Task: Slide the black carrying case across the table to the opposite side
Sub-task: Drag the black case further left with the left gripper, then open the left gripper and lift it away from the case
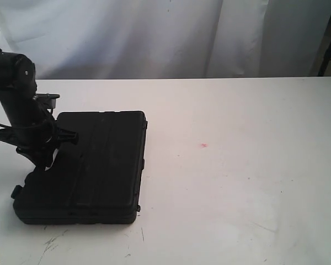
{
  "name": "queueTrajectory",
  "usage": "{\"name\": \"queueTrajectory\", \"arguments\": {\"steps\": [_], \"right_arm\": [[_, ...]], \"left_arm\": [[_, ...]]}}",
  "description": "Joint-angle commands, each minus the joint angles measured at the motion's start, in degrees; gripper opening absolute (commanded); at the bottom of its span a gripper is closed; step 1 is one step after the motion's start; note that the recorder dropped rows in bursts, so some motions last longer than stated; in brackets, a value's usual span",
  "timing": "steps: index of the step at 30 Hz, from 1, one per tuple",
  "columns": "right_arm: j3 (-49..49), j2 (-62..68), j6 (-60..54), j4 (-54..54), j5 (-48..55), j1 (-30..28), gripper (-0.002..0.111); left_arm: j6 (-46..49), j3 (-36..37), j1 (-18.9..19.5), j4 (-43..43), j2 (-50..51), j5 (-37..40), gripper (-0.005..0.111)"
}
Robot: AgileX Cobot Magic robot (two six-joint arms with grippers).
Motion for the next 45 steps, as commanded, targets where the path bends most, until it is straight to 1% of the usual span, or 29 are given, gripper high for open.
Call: {"name": "queueTrajectory", "arguments": {"steps": [1,7,18,29,32,33,40,42,45], "right_arm": [[0.2,-0.3,-0.3,0.3,-0.1,-0.4,0.000],[0.2,-0.3,-0.3,0.3,-0.1,-0.4,0.000],[0.2,-0.3,-0.3,0.3,-0.1,-0.4,0.000],[0.2,-0.3,-0.3,0.3,-0.1,-0.4,0.000],[0.2,-0.3,-0.3,0.3,-0.1,-0.4,0.000],[0.2,-0.3,-0.3,0.3,-0.1,-0.4,0.000],[0.2,-0.3,-0.3,0.3,-0.1,-0.4,0.000],[0.2,-0.3,-0.3,0.3,-0.1,-0.4,0.000],[0.2,-0.3,-0.3,0.3,-0.1,-0.4,0.000]], "left_arm": [[1.2,-0.1,2.4,2.4,-0.1,0.6,0.000],[2.8,-0.1,4.2,2.4,-0.1,0.5,0.000],[2.7,-0.1,4.1,6.1,-0.1,0.1,0.000],[2.0,-0.1,4.1,6.0,-0.1,0.1,0.001],[1.3,-0.1,4.1,6.0,-0.1,0.2,0.007],[1.3,-0.1,4.1,6.0,-0.1,0.2,0.011],[0.9,-0.1,4.1,6.0,-0.4,0.5,0.047],[0.9,-0.2,4.1,6.0,-1.1,0.4,0.052],[0.9,-0.2,4.1,5.8,-2.4,-0.3,0.054]]}}
